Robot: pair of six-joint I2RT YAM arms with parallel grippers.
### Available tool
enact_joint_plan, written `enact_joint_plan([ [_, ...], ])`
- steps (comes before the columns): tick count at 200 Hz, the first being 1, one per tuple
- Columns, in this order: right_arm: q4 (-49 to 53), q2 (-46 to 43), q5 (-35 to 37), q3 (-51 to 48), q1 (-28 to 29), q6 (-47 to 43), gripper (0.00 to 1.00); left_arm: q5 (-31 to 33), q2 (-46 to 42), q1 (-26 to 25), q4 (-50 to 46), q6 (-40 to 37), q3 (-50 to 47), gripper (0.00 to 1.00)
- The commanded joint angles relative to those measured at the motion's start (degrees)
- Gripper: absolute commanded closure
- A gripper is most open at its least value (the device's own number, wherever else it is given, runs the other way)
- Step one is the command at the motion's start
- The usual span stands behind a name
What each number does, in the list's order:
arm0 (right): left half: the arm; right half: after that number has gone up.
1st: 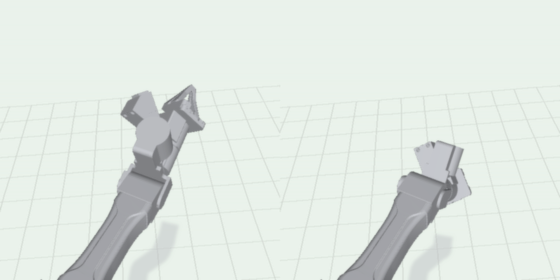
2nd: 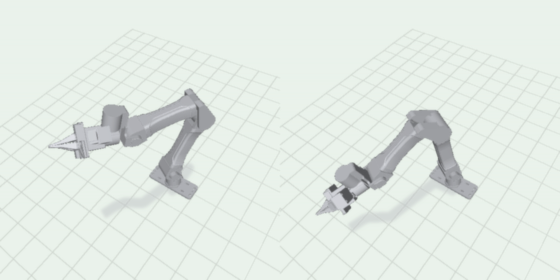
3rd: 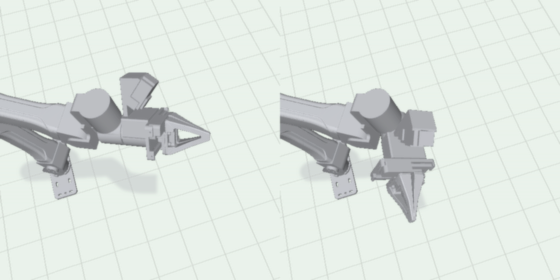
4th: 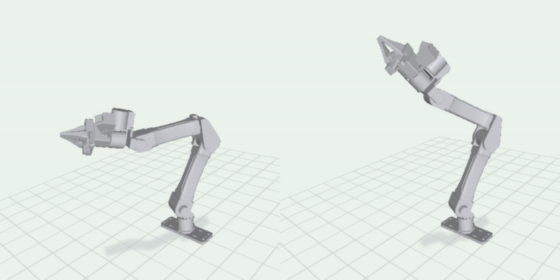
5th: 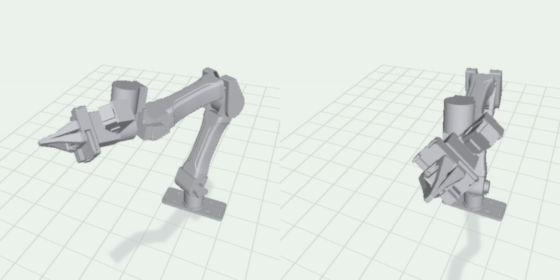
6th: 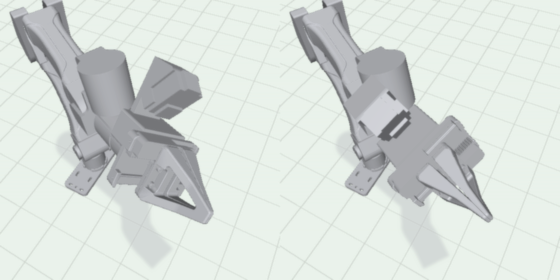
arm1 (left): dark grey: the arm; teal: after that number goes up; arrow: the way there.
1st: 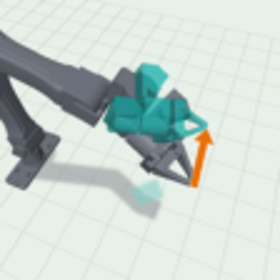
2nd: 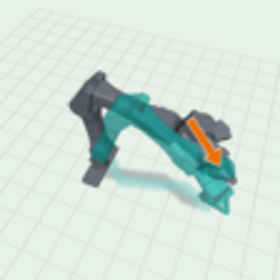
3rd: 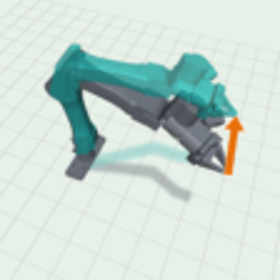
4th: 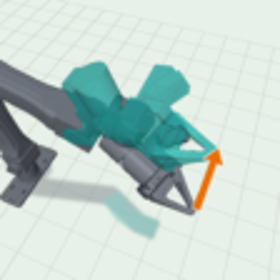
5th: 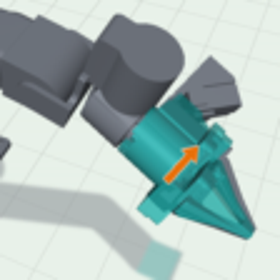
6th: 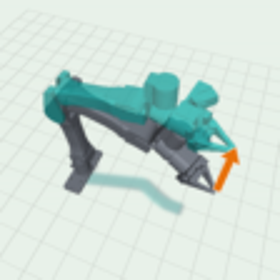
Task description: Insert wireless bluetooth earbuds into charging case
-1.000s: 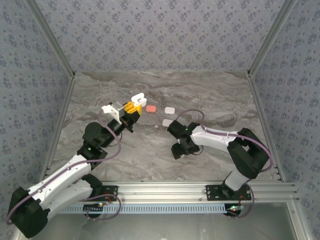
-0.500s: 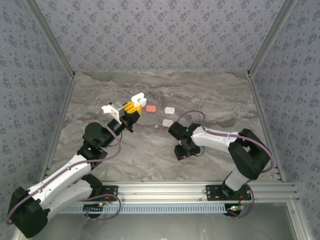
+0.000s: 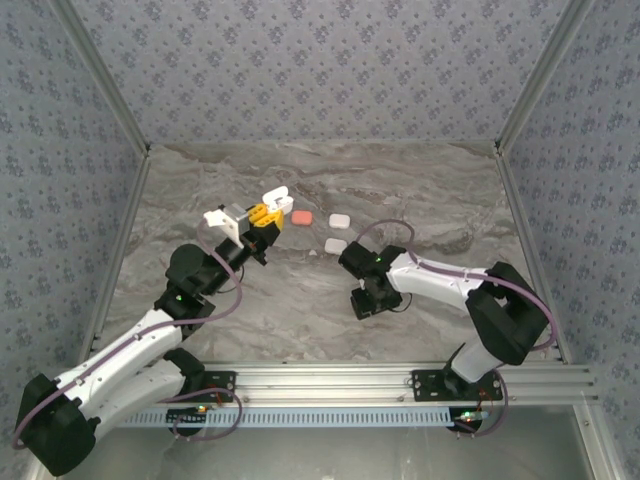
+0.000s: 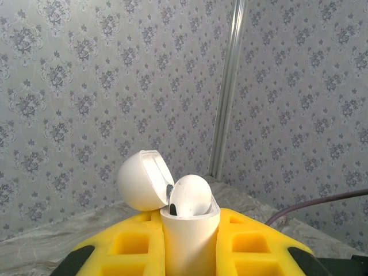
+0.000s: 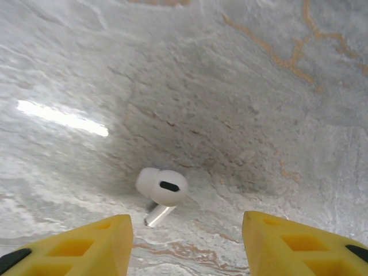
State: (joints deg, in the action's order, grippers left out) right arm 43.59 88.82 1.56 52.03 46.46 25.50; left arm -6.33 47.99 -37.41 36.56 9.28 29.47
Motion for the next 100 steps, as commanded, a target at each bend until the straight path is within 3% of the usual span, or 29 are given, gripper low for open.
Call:
enact_joint_plan([
  [1,-0.7,0.5,-1.4,1.6,-0.8,-0.4,0.45,0.9,-0.7,-0.2,1.1,-0.1,0.9,1.0],
  [60,-3.0,4.5,-2.0,2.2,-1.0,-0.7,0.49,1.2,-1.3,-0.2,0.4,-0.3,1.0,1.0],
  [100,-2.9,6.1,-2.4,2.1,-0.5,-0.6,0.63,1.2,-1.1,-0.2,0.3,-0.4,1.1,1.0],
])
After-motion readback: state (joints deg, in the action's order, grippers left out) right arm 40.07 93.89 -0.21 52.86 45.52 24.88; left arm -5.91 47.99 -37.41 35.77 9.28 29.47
